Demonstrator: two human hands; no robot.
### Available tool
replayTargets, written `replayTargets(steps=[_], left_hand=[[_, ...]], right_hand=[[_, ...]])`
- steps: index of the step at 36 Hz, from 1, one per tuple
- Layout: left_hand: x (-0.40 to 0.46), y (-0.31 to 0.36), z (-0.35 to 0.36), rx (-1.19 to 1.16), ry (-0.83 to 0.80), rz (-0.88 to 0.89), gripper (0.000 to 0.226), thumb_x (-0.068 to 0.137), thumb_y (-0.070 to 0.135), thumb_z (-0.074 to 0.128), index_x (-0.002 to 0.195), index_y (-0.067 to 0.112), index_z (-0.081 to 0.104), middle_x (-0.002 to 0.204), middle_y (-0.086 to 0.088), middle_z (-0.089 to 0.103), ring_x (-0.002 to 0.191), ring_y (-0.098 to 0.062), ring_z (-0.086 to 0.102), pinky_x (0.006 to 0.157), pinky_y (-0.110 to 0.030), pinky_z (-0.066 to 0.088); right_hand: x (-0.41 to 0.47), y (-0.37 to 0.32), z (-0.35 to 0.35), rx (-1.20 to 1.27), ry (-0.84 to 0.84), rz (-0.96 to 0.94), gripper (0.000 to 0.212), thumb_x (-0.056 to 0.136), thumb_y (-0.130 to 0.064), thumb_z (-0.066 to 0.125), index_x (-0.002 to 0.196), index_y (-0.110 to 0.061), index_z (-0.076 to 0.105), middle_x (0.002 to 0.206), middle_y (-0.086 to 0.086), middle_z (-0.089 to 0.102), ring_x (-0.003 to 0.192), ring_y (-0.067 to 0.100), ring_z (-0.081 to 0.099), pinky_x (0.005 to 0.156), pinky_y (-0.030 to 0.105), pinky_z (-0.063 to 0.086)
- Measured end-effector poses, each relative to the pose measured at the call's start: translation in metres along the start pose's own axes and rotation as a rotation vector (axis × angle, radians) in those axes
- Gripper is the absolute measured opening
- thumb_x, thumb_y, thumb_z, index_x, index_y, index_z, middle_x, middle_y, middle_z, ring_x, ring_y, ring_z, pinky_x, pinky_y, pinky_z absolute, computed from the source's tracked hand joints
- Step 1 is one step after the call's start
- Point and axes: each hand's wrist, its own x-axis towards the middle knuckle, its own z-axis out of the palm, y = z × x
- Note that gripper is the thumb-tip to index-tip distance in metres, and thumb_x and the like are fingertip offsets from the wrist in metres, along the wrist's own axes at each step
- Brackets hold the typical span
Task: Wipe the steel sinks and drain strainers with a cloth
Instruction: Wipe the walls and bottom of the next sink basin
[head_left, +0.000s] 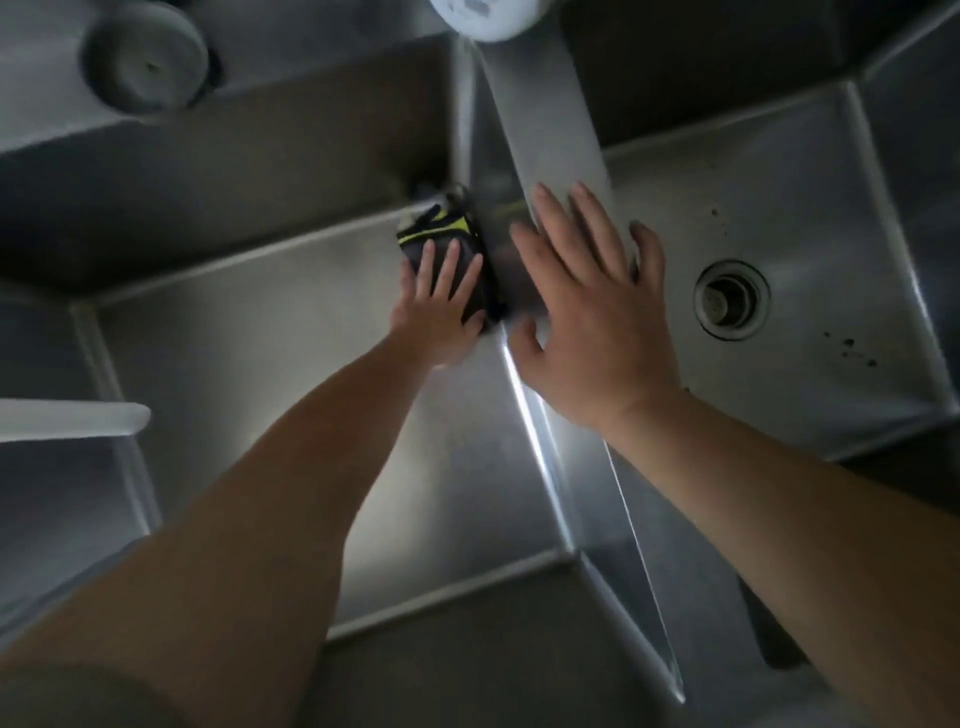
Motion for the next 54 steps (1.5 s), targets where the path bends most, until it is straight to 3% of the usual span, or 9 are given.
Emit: replayTargets(steps=[5, 11, 15, 17, 20, 24, 41, 49, 54], left_hand=[[-0.058, 0.041, 0.025, -0.044, -0.03, 0.039, 0.078, 0.1, 0.061, 0.025, 0.158, 0.025, -0.013, 0.166, -0.01, -0.017, 0.15, -0.04, -0.018, 0.118, -0.06, -0.007], [-0.164, 0.087, 0.053, -0.085, 0.002, 0.231, 0.076, 0.095, 0.056, 0.046, 0.158, 0.019, 0.021, 0.163, -0.016, 0.021, 0.148, -0.046, 0.018, 0.116, -0.064, 0.024], [-0.197, 0.104, 0.065, -0.03, -0.115, 0.441, 0.072, 0.1, 0.052, 0.042, 0.16, 0.028, 0.01, 0.166, -0.014, 0.009, 0.151, -0.043, 0.0, 0.121, -0.062, 0.007], [-0.217, 0.104, 0.066, -0.142, -0.081, 0.538, 0.076, 0.098, 0.037, 0.054, 0.157, 0.031, 0.008, 0.163, -0.012, 0.028, 0.152, -0.035, 0.017, 0.124, -0.051, 0.011], [-0.231, 0.095, 0.07, 0.085, 0.084, 0.548, 0.059, 0.104, 0.044, 0.02, 0.153, 0.03, -0.01, 0.161, 0.007, 0.033, 0.152, -0.016, 0.01, 0.123, -0.024, 0.009], [-0.203, 0.07, 0.077, 0.234, -0.243, 0.803, 0.068, 0.099, 0.065, 0.02, 0.158, 0.038, -0.003, 0.168, 0.005, -0.005, 0.153, -0.032, -0.012, 0.119, -0.061, -0.009], [-0.1, -0.172, 0.007, -0.202, -0.063, -0.444, 0.071, 0.095, 0.07, 0.015, 0.155, 0.044, -0.012, 0.167, 0.005, -0.016, 0.154, -0.027, -0.011, 0.113, -0.071, -0.008], [-0.171, -0.231, 0.045, -0.365, -0.046, -0.776, 0.079, 0.092, 0.07, 0.018, 0.158, 0.036, -0.008, 0.167, 0.001, -0.016, 0.153, -0.03, -0.015, 0.117, -0.065, -0.007], [-0.248, -0.208, 0.072, -0.2, -0.163, -0.702, 0.078, 0.094, 0.07, 0.014, 0.157, 0.034, -0.014, 0.166, -0.001, -0.02, 0.153, -0.027, -0.014, 0.121, -0.055, -0.007]], right_hand=[[-0.001, -0.004, -0.002, 0.014, -0.018, 0.035, 0.066, 0.085, -0.034, 0.05, 0.149, -0.024, 0.041, 0.166, -0.002, 0.021, 0.154, 0.021, 0.013, 0.116, 0.062, 0.017], [-0.016, -0.011, -0.008, -0.009, 0.002, 0.087, 0.061, 0.091, -0.03, 0.049, 0.151, -0.026, 0.038, 0.162, -0.002, 0.03, 0.153, 0.023, 0.016, 0.119, 0.06, 0.009], [-0.092, -0.048, -0.008, 0.159, 0.089, 0.234, 0.058, 0.091, -0.024, 0.053, 0.148, -0.023, 0.042, 0.158, 0.001, 0.038, 0.152, 0.029, 0.019, 0.118, 0.062, 0.012], [-0.145, -0.076, -0.005, 0.213, 0.071, 0.265, 0.055, 0.092, -0.027, 0.051, 0.147, -0.024, 0.044, 0.158, 0.0, 0.038, 0.152, 0.027, 0.018, 0.119, 0.06, 0.011], [-0.212, -0.111, 0.006, 0.192, -0.026, 0.33, 0.054, 0.093, -0.034, 0.046, 0.146, -0.025, 0.046, 0.159, 0.0, 0.036, 0.152, 0.027, 0.018, 0.117, 0.062, 0.016], [-0.247, -0.146, 0.023, 0.125, -0.221, 0.457, 0.057, 0.091, -0.048, 0.048, 0.144, -0.03, 0.047, 0.16, 0.001, 0.034, 0.152, 0.031, 0.02, 0.112, 0.068, 0.022], [-0.238, -0.151, 0.035, -0.05, -0.379, 0.517, 0.07, 0.086, -0.066, 0.036, 0.138, -0.023, 0.055, 0.151, 0.006, 0.049, 0.141, 0.033, 0.041, 0.108, 0.063, 0.035], [-0.236, -0.157, 0.031, 0.001, -0.385, 0.533, 0.068, 0.084, -0.063, 0.04, 0.136, -0.021, 0.055, 0.145, 0.005, 0.054, 0.136, 0.031, 0.046, 0.107, 0.057, 0.038], [-0.236, -0.155, 0.031, 0.028, -0.278, 0.501, 0.055, 0.087, -0.053, 0.048, 0.123, -0.013, 0.061, 0.118, 0.008, 0.067, 0.109, 0.032, 0.062, 0.089, 0.046, 0.048]])
